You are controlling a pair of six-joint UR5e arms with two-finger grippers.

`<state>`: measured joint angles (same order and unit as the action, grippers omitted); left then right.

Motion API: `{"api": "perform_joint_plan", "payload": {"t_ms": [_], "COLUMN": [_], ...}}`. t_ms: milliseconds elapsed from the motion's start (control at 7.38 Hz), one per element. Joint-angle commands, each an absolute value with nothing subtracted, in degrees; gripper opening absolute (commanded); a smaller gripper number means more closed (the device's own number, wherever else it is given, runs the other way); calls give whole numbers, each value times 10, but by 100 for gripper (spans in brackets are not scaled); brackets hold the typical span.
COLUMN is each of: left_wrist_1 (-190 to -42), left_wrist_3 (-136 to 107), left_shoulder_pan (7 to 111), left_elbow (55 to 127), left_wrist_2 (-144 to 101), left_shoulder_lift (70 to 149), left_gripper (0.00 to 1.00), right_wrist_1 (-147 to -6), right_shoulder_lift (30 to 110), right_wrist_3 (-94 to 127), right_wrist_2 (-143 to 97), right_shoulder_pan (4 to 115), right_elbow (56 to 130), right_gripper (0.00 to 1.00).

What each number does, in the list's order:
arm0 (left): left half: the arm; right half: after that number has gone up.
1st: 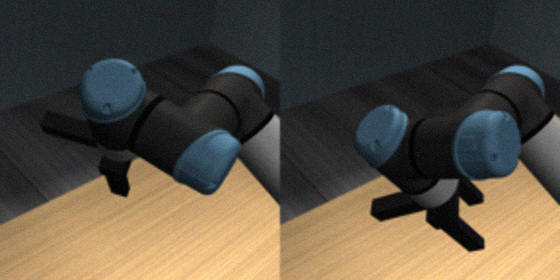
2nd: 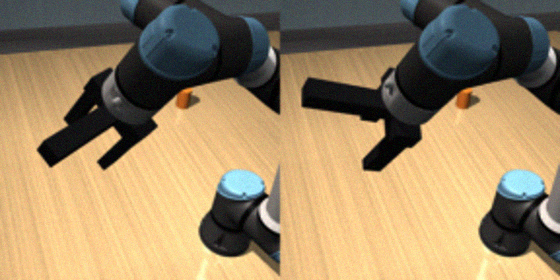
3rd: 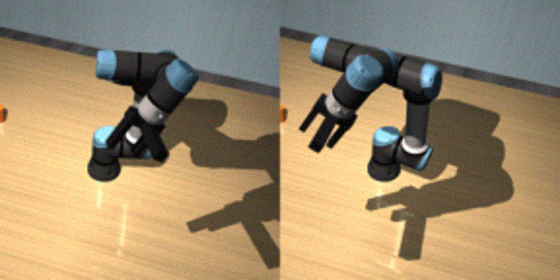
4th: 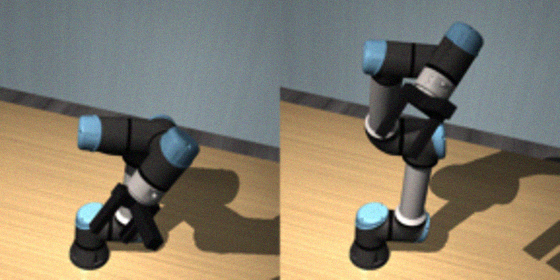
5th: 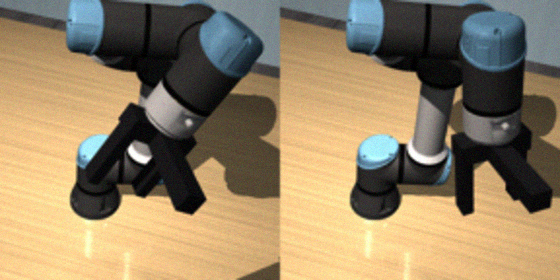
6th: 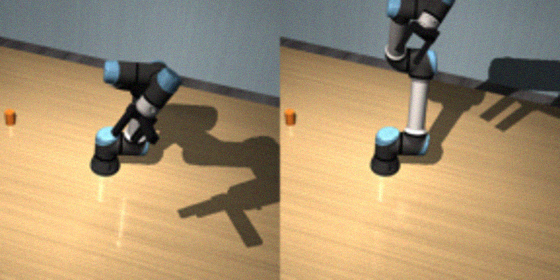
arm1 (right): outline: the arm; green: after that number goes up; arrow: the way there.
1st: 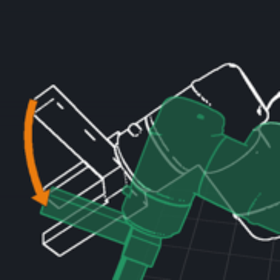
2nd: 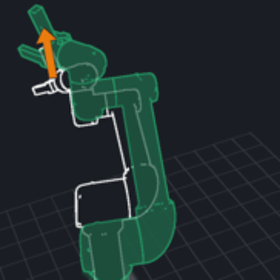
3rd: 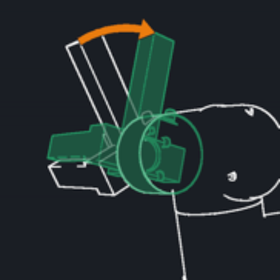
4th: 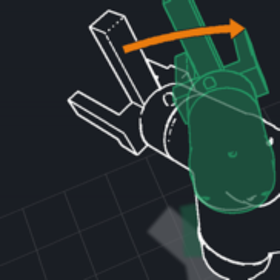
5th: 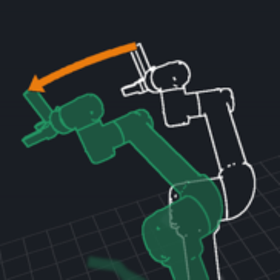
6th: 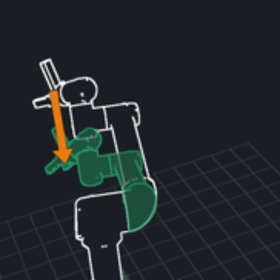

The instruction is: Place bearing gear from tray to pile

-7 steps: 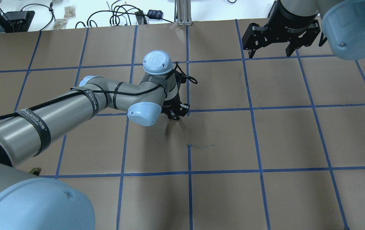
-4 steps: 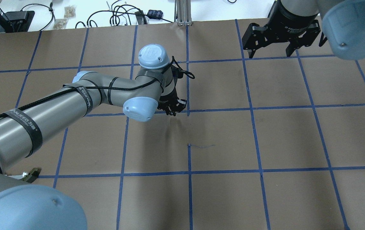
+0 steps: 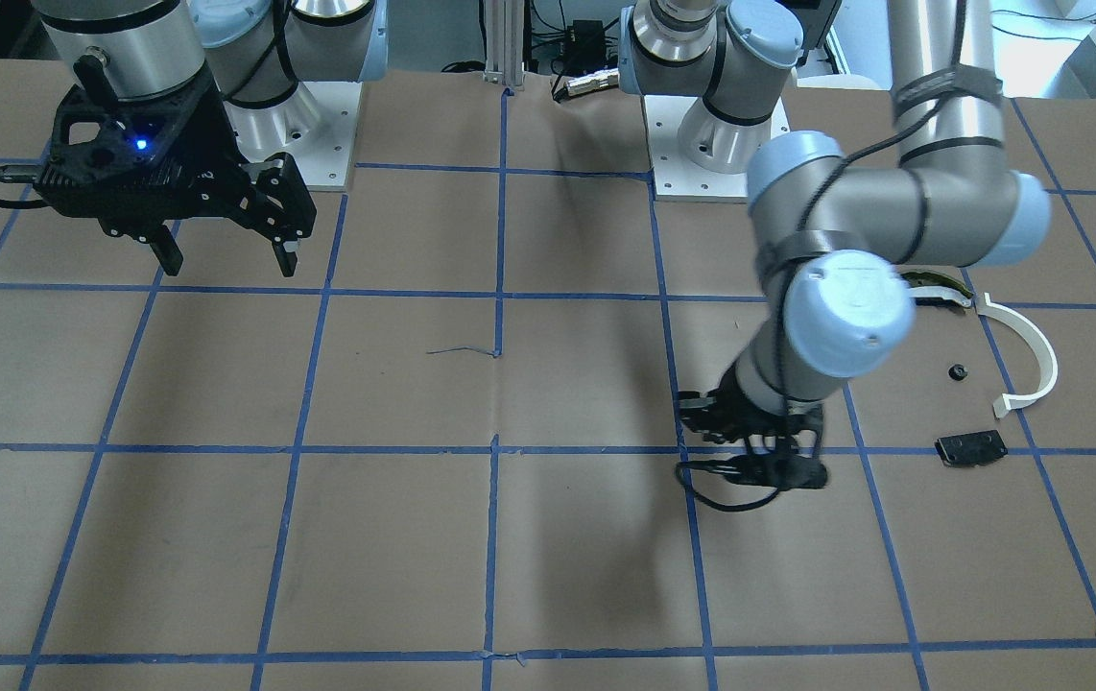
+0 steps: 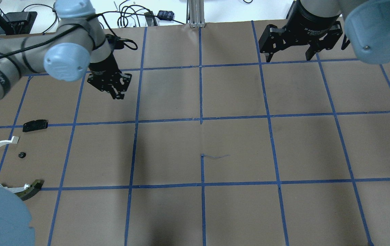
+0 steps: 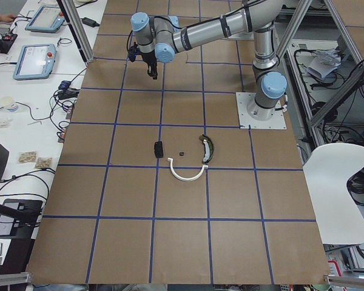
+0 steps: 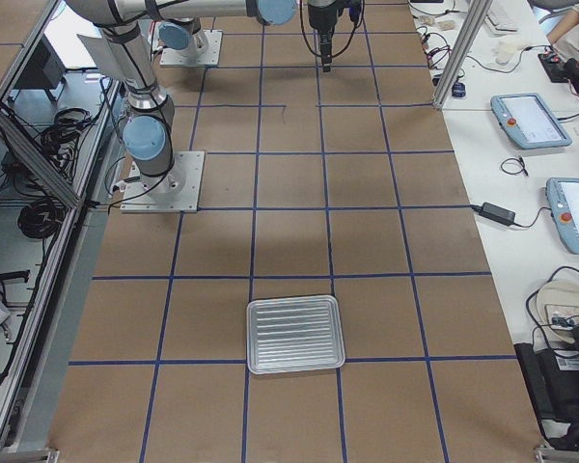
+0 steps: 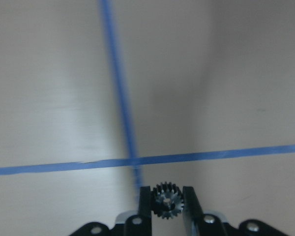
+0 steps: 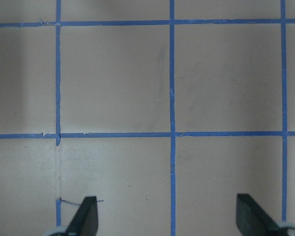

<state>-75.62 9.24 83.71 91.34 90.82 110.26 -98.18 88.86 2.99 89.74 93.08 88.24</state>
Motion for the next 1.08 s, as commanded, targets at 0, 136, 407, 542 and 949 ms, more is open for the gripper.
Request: {"api": "perform_joint_plan", "payload": {"t_ms": [0, 136, 407, 542, 949], "left_wrist_1": [-767, -765, -752, -746, -702], "left_wrist_3": [243, 260, 317, 335, 386], "left_shoulder_pan": [692, 653, 595, 556, 495], "left_elbow": [931, 953, 991, 999, 1035], "left_wrist_2": [911, 917, 959, 958, 959], "left_shoulder_lift": [1085, 1079, 1072, 1076, 1094], "left_gripper": [0, 0, 0, 0, 0], "right_wrist_1": [-983, -983, -982, -982, -982], "right_shoulder_lift": [888, 887, 889, 889, 889], "right_wrist_3": [30, 32, 32, 32, 33], "right_wrist_2": [897, 897, 897, 897, 874], "right_shoulder_pan": [931, 931, 932, 932, 933], "right_elbow": [882, 883, 882, 882, 883], "right_gripper": [100, 100, 100, 100, 100]}}
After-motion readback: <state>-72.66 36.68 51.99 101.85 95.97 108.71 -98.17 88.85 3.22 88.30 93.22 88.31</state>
